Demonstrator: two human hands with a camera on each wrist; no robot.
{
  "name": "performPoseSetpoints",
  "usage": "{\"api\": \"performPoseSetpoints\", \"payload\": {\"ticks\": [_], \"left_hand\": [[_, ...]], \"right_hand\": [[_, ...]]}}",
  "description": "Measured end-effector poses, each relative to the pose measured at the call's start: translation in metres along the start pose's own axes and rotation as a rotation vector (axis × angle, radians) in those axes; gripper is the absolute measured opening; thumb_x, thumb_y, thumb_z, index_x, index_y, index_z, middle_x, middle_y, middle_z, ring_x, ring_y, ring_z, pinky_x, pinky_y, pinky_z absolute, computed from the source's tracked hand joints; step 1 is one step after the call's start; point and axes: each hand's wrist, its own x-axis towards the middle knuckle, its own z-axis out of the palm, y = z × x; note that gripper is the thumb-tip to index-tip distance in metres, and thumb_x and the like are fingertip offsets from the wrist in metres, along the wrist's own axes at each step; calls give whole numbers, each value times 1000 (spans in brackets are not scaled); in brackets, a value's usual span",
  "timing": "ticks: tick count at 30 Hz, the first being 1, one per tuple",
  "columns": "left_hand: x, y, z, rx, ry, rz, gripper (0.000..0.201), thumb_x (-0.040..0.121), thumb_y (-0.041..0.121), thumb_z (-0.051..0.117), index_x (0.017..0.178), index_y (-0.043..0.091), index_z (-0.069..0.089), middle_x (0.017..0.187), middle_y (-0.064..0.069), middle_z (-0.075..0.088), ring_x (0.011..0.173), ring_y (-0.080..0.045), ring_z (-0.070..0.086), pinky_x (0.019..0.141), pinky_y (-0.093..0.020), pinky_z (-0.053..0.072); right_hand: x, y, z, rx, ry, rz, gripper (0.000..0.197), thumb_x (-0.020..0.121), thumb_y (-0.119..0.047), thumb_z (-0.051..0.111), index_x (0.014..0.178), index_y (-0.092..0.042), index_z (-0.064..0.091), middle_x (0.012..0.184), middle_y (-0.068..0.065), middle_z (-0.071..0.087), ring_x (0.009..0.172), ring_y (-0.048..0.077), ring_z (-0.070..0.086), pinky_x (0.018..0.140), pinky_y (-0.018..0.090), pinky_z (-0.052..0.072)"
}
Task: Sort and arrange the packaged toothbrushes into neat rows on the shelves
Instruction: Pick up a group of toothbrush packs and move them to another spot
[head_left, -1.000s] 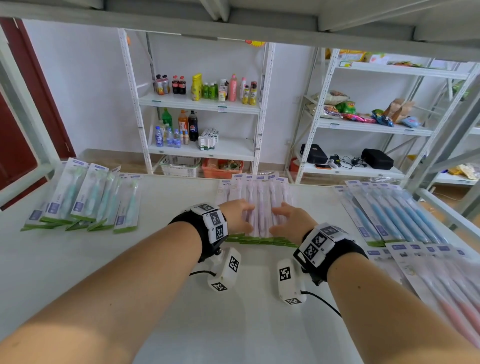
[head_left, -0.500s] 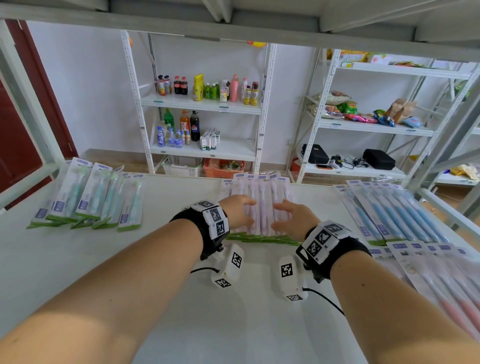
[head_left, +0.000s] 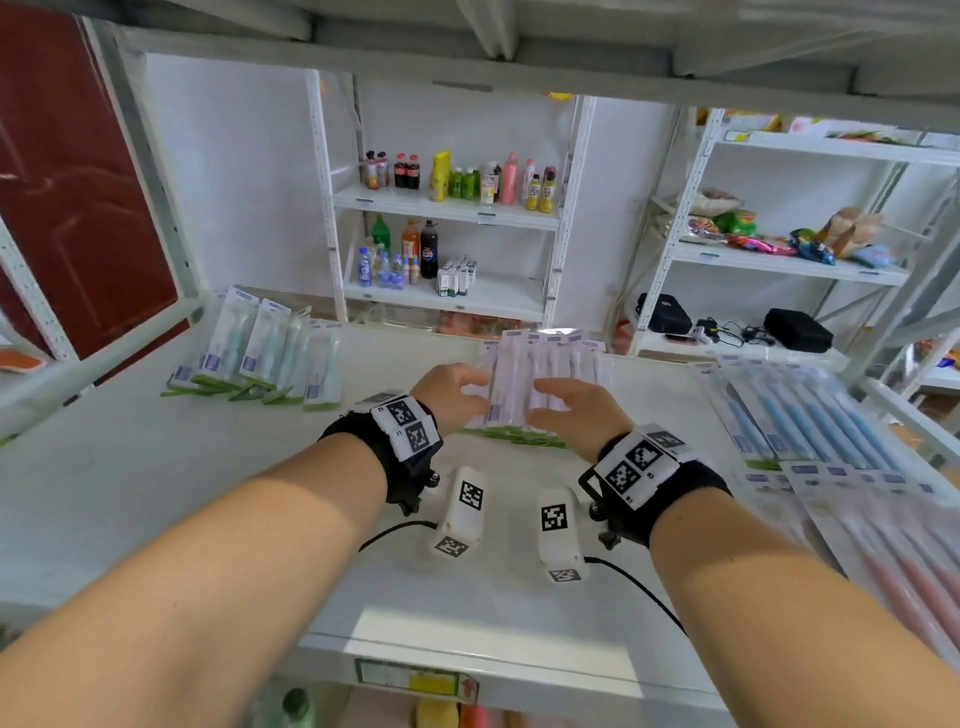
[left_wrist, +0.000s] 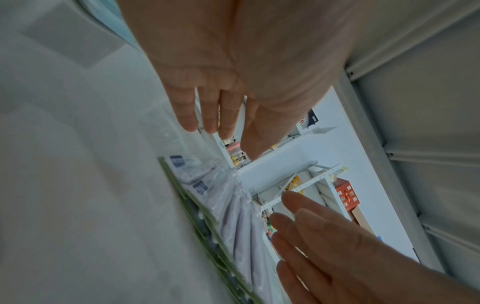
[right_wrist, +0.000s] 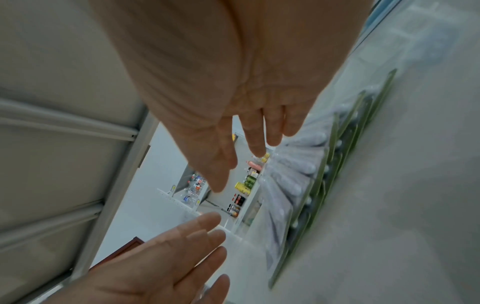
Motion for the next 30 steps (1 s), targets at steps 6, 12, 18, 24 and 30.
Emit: {"api": "performPoseSetpoints", "payload": {"ticks": [6, 12, 18, 24, 30], "left_hand": [[-30, -31, -28, -85, 76, -77, 41, 89, 10, 59, 129, 11, 54, 139, -5, 49, 129, -19, 45, 100, -24, 35], [-51, -76, -72, -125, 195, -148, 38, 88, 10, 58, 126, 14, 57, 133, -4, 55, 123, -18, 49, 91, -19, 36], [-57, -140, -139, -136, 380, -228, 36, 88, 14, 58, 124, 16, 58, 134, -1, 54, 121, -18, 50, 96, -23, 37], [-41, -204, -203, -67, 447, -348, 49, 88, 24, 60, 134, 14, 47, 138, -10, 49, 124, -28, 48, 103, -32, 39], [-15, -246, -230, -43, 282, -393, 71, 86, 41, 60, 145, 14, 31, 147, -13, 38, 131, -29, 41, 103, -32, 34]], "right_hand": [[-7, -29, 36, -67, -61, -32, 52, 84, -29, 67, 133, -21, 51, 141, 0, 47, 128, 17, 44, 93, 19, 29], [9, -67, 91, -48, -111, -57, 53, 85, -29, 67, 134, -15, 50, 139, 4, 49, 126, 17, 47, 104, 26, 35], [41, -109, 163, -27, -158, -36, 58, 87, -33, 64, 138, -15, 44, 139, 8, 47, 124, 21, 48, 92, 22, 33], [80, -142, 221, -43, -137, -14, 59, 88, -36, 61, 141, -17, 41, 145, 6, 41, 130, 23, 42, 100, 28, 33], [110, -144, 248, -79, -105, 77, 59, 87, -38, 62, 140, -20, 42, 148, 3, 39, 134, 23, 38, 106, 32, 31]]}}
